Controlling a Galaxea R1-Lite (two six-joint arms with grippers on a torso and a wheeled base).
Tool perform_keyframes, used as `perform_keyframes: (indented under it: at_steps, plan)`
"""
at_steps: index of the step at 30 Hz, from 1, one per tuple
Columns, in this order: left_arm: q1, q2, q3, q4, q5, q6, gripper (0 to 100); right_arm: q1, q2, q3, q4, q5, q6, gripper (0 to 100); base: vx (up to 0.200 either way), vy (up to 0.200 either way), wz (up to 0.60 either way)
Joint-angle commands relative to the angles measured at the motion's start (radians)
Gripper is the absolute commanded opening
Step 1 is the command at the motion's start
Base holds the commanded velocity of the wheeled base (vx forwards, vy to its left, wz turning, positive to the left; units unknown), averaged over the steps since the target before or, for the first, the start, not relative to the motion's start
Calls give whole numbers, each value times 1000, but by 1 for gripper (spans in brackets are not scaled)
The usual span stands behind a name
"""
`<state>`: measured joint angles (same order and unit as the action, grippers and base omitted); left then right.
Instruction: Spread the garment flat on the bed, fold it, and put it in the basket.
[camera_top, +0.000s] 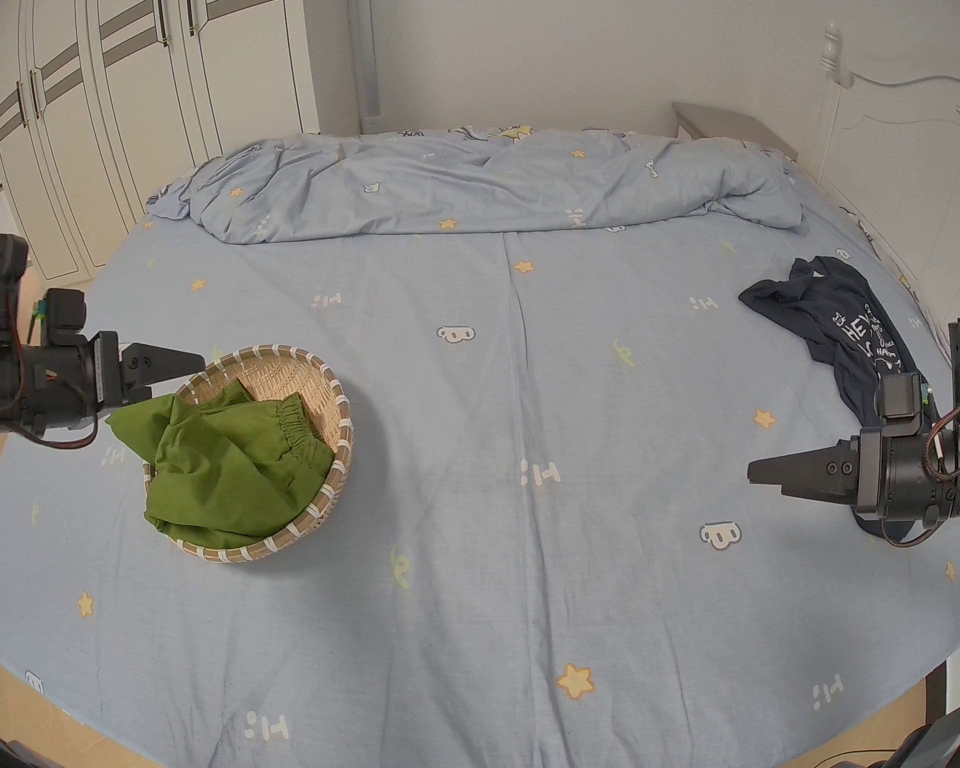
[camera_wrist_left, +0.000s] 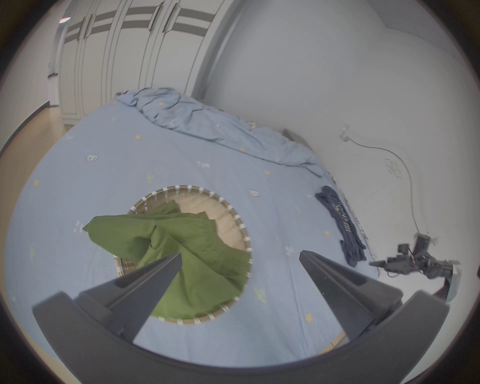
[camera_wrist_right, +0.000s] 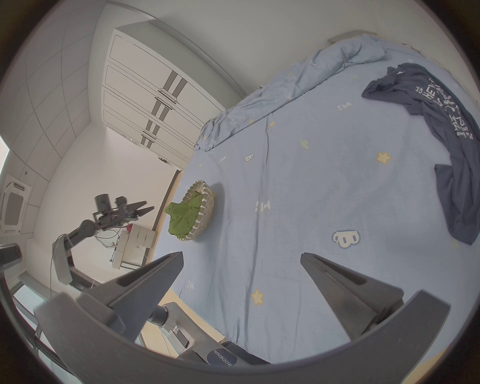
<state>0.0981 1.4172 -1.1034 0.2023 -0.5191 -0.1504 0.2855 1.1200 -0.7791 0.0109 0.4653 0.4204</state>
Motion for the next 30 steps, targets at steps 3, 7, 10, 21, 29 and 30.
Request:
perform_keyframes:
  at_steps: [3, 7, 10, 21, 29, 30]
  plan:
    - [-143, -420, 166, 95, 57, -1, 100, -63, -183, 47, 0, -7, -55, 100, 0, 0, 0]
    - [-199, -597, 252, 149, 116, -1, 100, -108, -338, 155, 3, -5, -186, 100, 0, 0, 0]
    - [-212, -710, 301, 201, 166, -1, 100, -129, -454, 241, 8, -7, -261, 100, 0, 0, 0]
    - [-120, -1192, 527, 433, 197, -43, 100, -152, -956, 363, 282, -2, -289, 100, 0, 0, 0]
    - [-100, -1413, 723, 433, 197, -35, 100, -147, -1016, 416, 356, -39, -276, 100, 0, 0, 0]
    - [-100, -1414, 744, 428, 197, -34, 100, -147, -1016, 431, 353, -37, -281, 100, 0, 0, 0]
